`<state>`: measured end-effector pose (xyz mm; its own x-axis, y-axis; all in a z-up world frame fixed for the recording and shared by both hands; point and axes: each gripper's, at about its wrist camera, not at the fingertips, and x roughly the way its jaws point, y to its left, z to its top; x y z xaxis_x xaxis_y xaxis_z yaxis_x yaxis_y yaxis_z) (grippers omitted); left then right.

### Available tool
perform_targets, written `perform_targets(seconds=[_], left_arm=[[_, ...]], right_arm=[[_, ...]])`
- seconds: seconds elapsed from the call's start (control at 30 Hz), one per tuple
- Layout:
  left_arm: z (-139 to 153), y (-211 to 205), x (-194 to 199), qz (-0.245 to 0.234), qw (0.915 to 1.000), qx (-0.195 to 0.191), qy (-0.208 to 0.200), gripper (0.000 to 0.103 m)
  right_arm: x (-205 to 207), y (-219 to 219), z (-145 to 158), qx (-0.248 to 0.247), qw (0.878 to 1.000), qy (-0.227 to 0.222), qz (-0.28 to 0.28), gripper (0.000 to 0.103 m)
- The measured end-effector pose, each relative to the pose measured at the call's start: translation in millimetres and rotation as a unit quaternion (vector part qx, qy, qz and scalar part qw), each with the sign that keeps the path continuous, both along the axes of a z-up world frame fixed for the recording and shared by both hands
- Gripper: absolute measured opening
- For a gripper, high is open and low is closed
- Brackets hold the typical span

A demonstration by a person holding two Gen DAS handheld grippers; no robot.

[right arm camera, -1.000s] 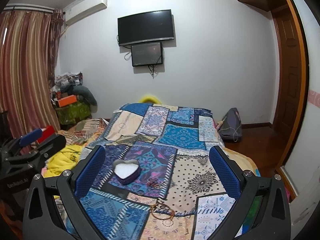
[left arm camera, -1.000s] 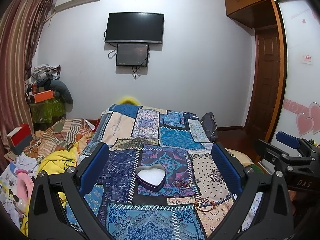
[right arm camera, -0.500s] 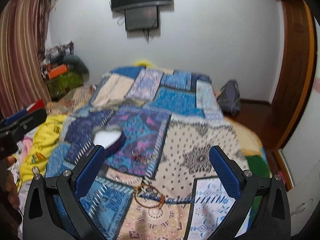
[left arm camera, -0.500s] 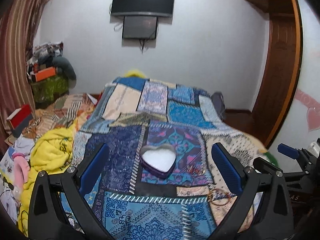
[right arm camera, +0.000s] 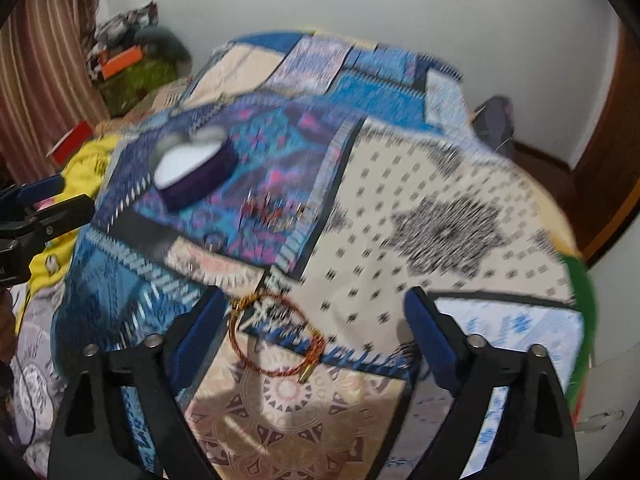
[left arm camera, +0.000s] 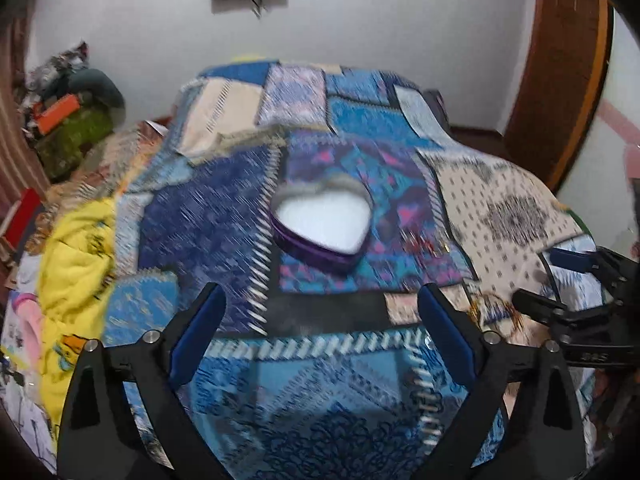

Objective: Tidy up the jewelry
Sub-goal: 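Grasp the red tassel pendant with the right tool while the left tool grasps a small silver earring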

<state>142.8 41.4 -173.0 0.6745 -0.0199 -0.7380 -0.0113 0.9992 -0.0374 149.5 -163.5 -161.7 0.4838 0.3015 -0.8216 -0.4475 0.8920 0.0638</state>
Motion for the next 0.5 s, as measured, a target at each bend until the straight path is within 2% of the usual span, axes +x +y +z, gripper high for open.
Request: perform_targets(seconds=[0.1, 0.33, 0.43, 0.5], left_arm=[[-15.7, -6.1, 4.9, -0.025, 0.9990, -0.019, 0.032, 0.084], [-35.0, -23.5, 10.7, -0.068, 0.9950, -0.033, 0.066, 0.063], [-41.1, -29.7, 17.0, -0.085, 0.9917, -0.055, 0.080, 0.052], [-44.4, -34.5, 22.5, -0.094, 0.9895, -0.066, 0.088, 0.045]], right_arm=[[-0.2, 3.9, -13.5, 0.000, 1.000, 0.018, 0.015, 0.079], [2.8, 12.4, -30.6, 0.016, 0.998, 0.051, 0.043, 0.078], [2.5, 15.4, -32.9, 0.016, 0.997, 0.045, 0.052, 0.077], [3.2, 15.5, -33.6, 0.021, 0.997, 0.046, 0.056, 0.071]])
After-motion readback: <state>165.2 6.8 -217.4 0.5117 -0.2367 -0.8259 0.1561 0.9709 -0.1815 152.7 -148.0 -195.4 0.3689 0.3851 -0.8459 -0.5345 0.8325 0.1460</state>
